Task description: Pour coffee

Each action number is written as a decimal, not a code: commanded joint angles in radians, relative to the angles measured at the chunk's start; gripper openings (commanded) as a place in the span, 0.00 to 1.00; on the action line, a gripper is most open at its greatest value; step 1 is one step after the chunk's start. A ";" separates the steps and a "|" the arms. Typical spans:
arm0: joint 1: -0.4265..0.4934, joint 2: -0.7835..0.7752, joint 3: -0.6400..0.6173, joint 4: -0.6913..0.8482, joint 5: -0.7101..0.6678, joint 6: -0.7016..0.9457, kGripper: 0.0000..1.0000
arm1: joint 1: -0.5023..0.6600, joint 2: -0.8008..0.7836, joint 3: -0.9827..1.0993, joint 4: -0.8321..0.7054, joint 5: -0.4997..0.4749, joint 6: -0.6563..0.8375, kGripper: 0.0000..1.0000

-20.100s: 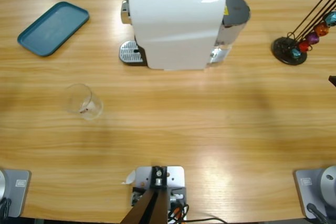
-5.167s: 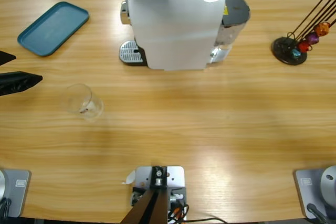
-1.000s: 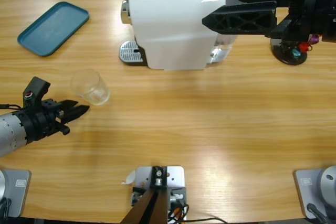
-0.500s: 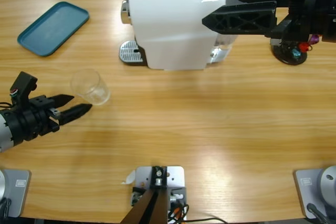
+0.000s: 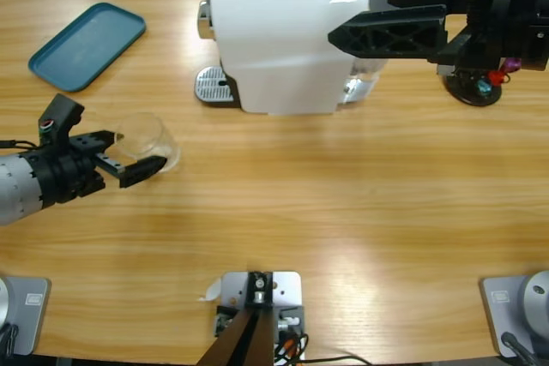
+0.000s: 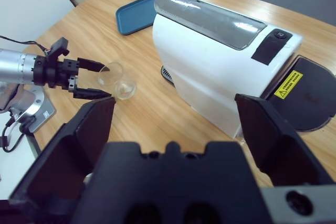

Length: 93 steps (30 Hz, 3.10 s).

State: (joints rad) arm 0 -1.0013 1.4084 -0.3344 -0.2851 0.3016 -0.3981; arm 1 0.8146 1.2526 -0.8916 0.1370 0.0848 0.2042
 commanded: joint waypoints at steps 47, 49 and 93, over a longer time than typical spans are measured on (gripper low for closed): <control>0.340 -0.035 -0.148 0.082 -0.350 0.494 0.35 | -0.043 0.105 0.020 -0.056 0.042 0.015 1.00; 0.376 0.004 -0.189 0.123 -0.417 0.561 0.35 | -0.043 0.103 0.013 -0.051 0.042 0.015 1.00; 0.529 0.562 -0.676 0.188 -0.777 0.880 0.42 | -0.109 -0.201 -0.024 0.279 0.016 -0.137 1.00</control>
State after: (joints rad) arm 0 -0.4544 1.9052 -0.9848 -0.0890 -0.4916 0.4814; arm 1 0.7196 1.0712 -0.9580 0.4096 0.0933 0.0687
